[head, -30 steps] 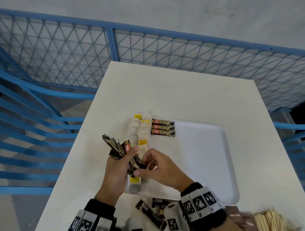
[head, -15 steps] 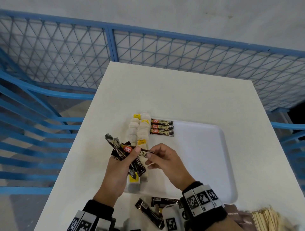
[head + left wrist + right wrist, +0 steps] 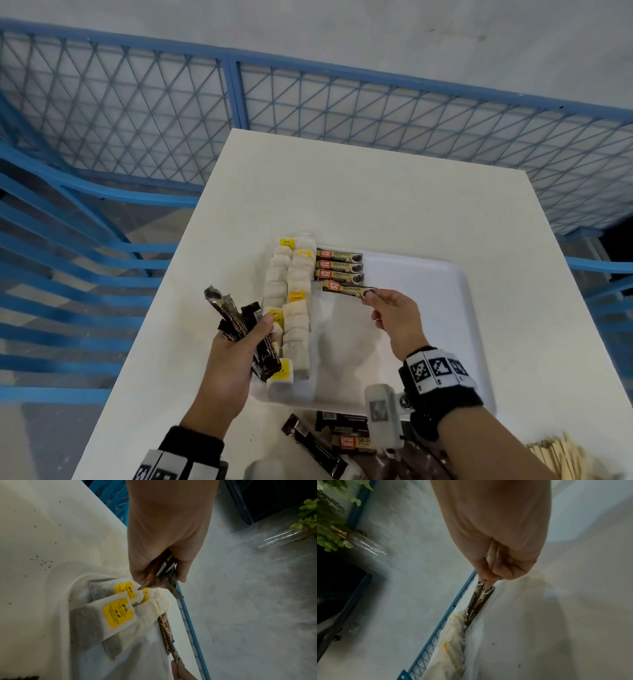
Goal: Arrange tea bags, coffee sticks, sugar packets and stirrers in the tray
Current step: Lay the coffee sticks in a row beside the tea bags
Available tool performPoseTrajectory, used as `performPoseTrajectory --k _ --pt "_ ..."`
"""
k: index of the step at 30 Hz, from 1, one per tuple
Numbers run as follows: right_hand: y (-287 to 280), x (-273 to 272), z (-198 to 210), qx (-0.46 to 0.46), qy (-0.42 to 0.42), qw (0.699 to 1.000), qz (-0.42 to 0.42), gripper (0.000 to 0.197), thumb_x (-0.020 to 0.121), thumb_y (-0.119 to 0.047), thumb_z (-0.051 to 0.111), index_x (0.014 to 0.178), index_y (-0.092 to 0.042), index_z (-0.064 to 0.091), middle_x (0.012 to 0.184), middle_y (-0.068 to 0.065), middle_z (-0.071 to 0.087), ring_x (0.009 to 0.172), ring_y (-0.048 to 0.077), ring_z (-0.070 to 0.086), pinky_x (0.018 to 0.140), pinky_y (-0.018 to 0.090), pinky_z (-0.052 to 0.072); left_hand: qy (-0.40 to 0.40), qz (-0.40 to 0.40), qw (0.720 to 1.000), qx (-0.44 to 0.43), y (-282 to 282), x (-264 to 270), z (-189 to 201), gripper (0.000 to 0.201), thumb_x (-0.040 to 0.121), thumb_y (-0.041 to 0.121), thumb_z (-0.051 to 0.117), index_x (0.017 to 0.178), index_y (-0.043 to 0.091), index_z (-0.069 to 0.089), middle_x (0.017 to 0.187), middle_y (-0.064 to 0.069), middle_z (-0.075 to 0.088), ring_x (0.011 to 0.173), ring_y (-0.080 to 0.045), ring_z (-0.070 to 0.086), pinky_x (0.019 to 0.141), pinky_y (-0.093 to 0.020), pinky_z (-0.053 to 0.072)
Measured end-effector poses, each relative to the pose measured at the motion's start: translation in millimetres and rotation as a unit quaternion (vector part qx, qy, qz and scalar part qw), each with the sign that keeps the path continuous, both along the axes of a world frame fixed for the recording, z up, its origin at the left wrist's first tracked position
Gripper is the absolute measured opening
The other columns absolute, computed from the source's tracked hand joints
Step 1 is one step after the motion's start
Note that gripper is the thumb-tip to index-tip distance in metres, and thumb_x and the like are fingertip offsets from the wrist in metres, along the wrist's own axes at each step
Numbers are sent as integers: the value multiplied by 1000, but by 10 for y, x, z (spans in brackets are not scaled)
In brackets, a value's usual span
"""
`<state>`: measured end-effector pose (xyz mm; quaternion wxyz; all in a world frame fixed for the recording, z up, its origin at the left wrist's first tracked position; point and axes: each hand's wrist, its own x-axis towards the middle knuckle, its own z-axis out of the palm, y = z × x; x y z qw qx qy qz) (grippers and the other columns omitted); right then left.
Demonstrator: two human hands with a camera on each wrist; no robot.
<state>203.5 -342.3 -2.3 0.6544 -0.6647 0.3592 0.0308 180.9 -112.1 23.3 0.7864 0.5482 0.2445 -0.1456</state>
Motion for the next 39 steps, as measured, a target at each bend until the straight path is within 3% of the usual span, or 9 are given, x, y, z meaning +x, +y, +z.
performPoseTrajectory --k 9,15,18,21,24,26,28,31,39 --pt "43 178 -136 -68 39 996 31 10 85 -15 66 81 -8 61 75 6 68 52 12 54 47 21 41 14 7 1000 7 14 -24 -29 10 83 12 66 92 9 66 64 1 65 68 -16 59 77 -37 50" --pt "79 220 -177 -134 52 988 49 16 85 -21 67 77 -10 57 63 2 61 48 12 51 41 14 39 15 8 1000 13 33 -25 -62 18 82 14 67 98 7 66 69 -1 65 69 -17 60 74 -36 51" --pt "71 233 -196 -162 52 984 49 24 84 -22 68 68 -14 51 67 4 61 57 17 54 54 21 48 13 5 1000 9 36 -24 -61 20 82 14 67 100 6 66 74 -4 65 70 -17 60 73 -35 51" --pt "84 218 -184 -215 25 974 62 17 86 -22 64 82 -11 51 70 2 56 64 18 53 55 23 42 13 -1 1000 7 43 -31 -73 23 81 14 67 102 5 66 79 -7 65 73 -20 60 75 -37 52" --pt "166 151 -148 -322 -57 931 164 11 92 -17 52 99 -10 57 71 1 58 62 18 53 57 26 43 14 -1 1000 7 49 -30 -92 26 81 15 68 105 5 65 80 -7 66 74 -21 60 77 -38 52" --pt "233 98 -131 -381 -90 884 256 24 95 -16 45 112 -14 61 87 6 65 76 22 60 67 30 48 11 0 1000 6 49 -26 -101 27 81 14 67 106 4 65 81 -8 66 73 -19 61 76 -36 52" --pt "275 71 -117 -410 -79 849 323 35 96 -16 40 126 -20 56 106 6 66 93 24 61 77 34 50 6 3 1000 6 49 -22 -111 26 82 14 67 106 4 64 79 -7 66 72 -18 61 73 -34 51" --pt "300 73 -93 -438 -38 806 397 46 97 -15 34 140 -31 40 113 6 61 99 23 57 80 33 48 1 6 1000 2 47 -19 -106 22 82 13 66 103 6 64 74 -3 66 68 -14 62 68 -30 50" --pt "317 146 -46 -468 17 756 458 54 97 -13 32 145 -35 25 114 7 59 99 25 56 79 36 49 6 7 1000 0 64 -18 -76 24 83 13 66 105 4 64 80 -8 64 73 -20 62 61 -30 55"
